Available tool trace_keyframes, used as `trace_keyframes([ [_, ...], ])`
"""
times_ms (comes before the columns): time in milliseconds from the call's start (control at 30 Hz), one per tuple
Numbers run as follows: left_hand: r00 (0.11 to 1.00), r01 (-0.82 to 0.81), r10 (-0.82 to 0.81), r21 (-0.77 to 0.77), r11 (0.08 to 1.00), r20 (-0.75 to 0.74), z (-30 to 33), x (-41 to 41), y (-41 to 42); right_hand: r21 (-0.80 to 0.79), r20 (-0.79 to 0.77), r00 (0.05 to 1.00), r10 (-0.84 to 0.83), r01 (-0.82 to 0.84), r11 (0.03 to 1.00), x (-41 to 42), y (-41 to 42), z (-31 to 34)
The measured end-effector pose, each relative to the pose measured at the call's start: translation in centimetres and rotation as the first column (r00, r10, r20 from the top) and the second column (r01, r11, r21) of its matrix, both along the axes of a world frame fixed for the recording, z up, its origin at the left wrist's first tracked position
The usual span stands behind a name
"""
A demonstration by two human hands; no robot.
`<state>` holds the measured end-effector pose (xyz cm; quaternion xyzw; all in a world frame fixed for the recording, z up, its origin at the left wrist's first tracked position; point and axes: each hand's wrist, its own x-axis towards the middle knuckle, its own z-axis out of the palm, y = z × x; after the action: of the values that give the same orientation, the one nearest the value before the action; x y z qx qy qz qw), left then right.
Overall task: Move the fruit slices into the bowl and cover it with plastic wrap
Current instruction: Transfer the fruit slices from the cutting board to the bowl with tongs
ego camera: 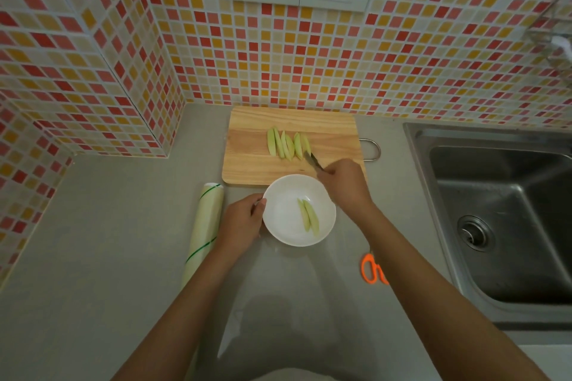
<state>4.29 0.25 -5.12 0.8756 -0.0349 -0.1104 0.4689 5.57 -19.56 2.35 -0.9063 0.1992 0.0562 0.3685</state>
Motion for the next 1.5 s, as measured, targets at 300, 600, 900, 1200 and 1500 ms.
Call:
trace_keyframes([
  [300, 1.0, -0.002, 0.002, 0.013, 1.0, -0.021, 0.3, 0.1, -0.2, 0.001, -0.132, 0.985, 0.109, -0.11, 0.994, -9.0, 1.2, -0.2],
  [600, 1.0, 0.0, 0.0, 0.001, 1.0, -0.031, 0.2, 0.3, -0.2, -0.126, -0.02, 0.999, 0.032, -0.035, 0.991, -3.0, 0.6, 1.8],
  [900, 1.0, 0.008, -0.008, 0.01, 1.0, -0.016, 0.3, 0.3, 0.0, -0.315, -0.163, 0.977, 0.136, -0.182, 0.931, 5.1, 2.2, -0.4],
  [1200, 1.0, 0.003, -0.003, 0.011, 1.0, -0.008, 0.3, 0.2, -0.2, -0.258, -0.109, 0.984, 0.138, -0.162, 0.952, 4.5, 1.6, -1.1],
  [1500, 1.0, 0.004, -0.004, -0.009, 1.0, -0.007, 0.2, 0.1, -0.2, -0.042, -0.011, 0.99, 0.142, -0.142, 0.989, -6.7, 1.0, 1.6],
])
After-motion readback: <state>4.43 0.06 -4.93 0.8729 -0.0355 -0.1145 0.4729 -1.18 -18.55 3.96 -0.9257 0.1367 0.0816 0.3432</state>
